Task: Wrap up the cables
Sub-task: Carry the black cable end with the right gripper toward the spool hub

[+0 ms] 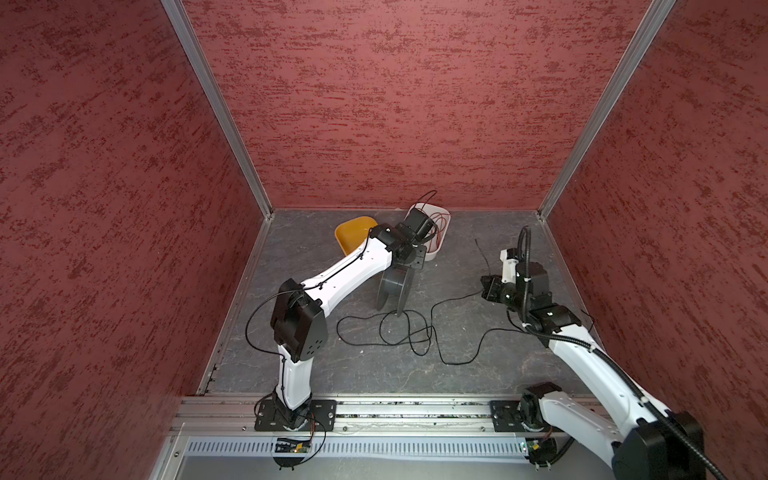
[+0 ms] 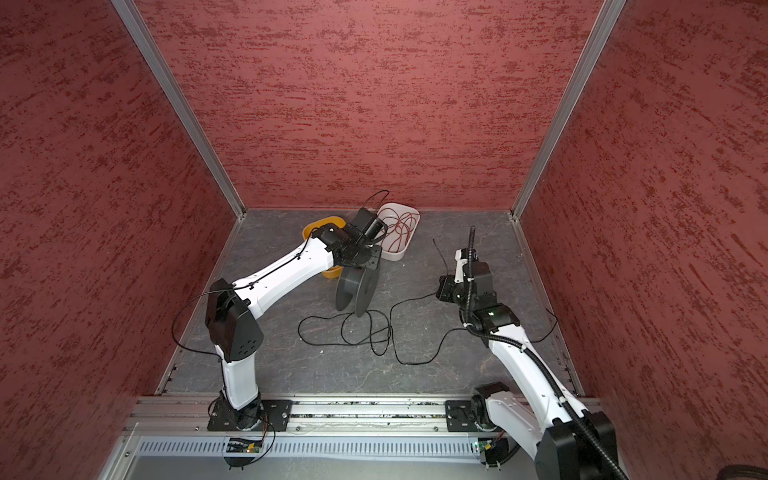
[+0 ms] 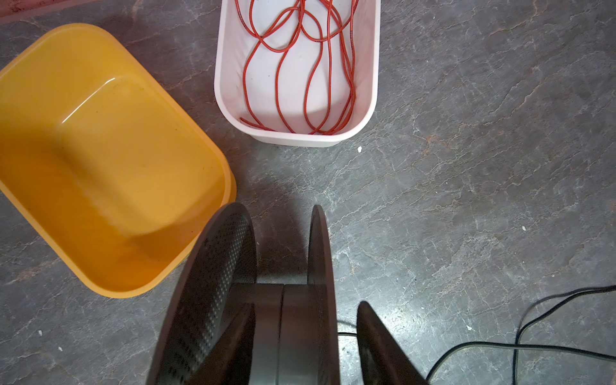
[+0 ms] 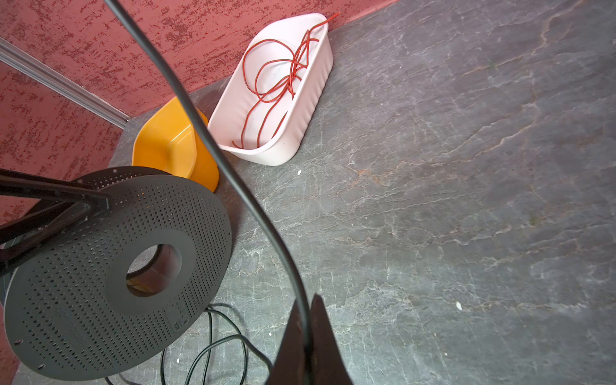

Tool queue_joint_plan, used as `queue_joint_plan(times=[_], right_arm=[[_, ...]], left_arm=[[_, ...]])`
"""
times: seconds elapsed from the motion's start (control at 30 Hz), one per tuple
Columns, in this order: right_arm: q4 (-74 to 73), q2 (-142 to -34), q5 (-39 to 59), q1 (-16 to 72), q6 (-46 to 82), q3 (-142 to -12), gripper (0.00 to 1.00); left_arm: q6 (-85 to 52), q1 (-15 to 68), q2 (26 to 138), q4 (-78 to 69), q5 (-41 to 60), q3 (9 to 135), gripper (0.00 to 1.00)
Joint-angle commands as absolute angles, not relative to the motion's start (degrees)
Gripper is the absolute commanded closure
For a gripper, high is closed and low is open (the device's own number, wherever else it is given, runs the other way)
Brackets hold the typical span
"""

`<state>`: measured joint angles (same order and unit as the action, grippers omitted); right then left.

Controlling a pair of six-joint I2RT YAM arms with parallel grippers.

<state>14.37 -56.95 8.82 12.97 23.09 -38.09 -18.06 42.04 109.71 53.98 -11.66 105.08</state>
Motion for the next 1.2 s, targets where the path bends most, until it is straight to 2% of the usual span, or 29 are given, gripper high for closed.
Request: queue_joint_plan(times=[0.0,0.2,0.37,0.63,0.77,1.17], right_arm=[[12.47,-57.22,9.56,12.74,22.49,-39.19,1.00],[13.05,-57.63,9.84,12.74,21.69,-40.07,1.00],[15.33,-60.49,11.63,12.67,19.79,-43.49,1.00],[20.46,-63.39,13.72,14.10,14.76,-50.85,1.00],[25.34,-66.27,11.65,15.93,12.34,-56.15,1.00],[32.91,-72.84,3.83,24.18,9.19,-66.66,1.00]], left_arm=[[-17.06,41.75,107.47,53.10,-11.75,104.50,0.48],[-12.92,41.69,106.02,50.31,-9.63,103.74,0.43],[-5.21,41.59,102.29,41.92,-4.24,99.95,0.29],[10.58,42.05,94.13,26.40,1.09,89.74,0.29],[17.33,42.59,90.89,16.96,1.74,83.06,0.30],[29.91,42.95,89.71,-1.41,-1.73,74.06,0.32]])
